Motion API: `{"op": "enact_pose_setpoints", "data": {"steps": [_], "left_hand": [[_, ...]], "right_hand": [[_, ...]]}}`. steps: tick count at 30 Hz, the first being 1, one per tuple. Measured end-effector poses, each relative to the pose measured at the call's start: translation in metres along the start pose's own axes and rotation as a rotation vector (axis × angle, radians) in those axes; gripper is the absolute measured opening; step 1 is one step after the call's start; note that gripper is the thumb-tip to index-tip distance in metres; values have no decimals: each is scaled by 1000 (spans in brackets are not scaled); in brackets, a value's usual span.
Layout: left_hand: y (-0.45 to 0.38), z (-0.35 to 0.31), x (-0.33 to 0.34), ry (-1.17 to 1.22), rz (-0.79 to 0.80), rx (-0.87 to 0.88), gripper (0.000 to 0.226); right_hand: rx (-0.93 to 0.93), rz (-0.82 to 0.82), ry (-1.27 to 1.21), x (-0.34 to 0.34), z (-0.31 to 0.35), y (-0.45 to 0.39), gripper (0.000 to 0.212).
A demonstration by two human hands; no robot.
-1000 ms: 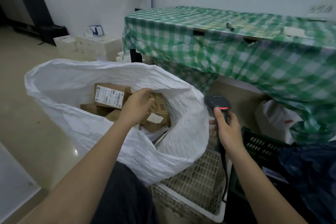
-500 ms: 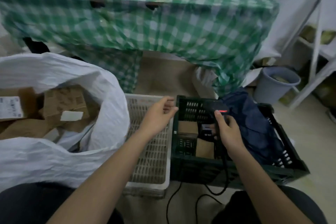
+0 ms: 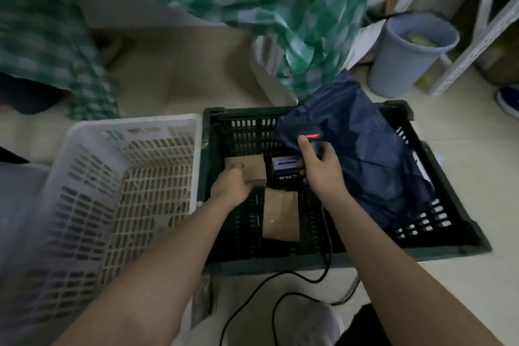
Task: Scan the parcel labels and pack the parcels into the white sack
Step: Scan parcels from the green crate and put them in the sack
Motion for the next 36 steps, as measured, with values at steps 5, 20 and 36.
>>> {"op": "enact_pose_setpoints", "data": {"steps": [5,20,36], "left_hand": [[-55,11,54,-141,-23,29,75],[-127,41,134,-524,12,203,97],[-56,-15,22,-152,-118,69,90]], "right_hand": [[58,92,144,48,-48,-42,68],[220,291,303,112,-144,-74,88],[47,274,204,35,-46,-53,44]]}}
Point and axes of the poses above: each hand's wrist, its own y-axis away from the middle knuckle, its own x-axis out of the palm, z = x × y, the point moved 9 cm from there along -y, towards the middle knuckle, and after that the axes turned 15 degrees about -z, right-handed, at the moved point
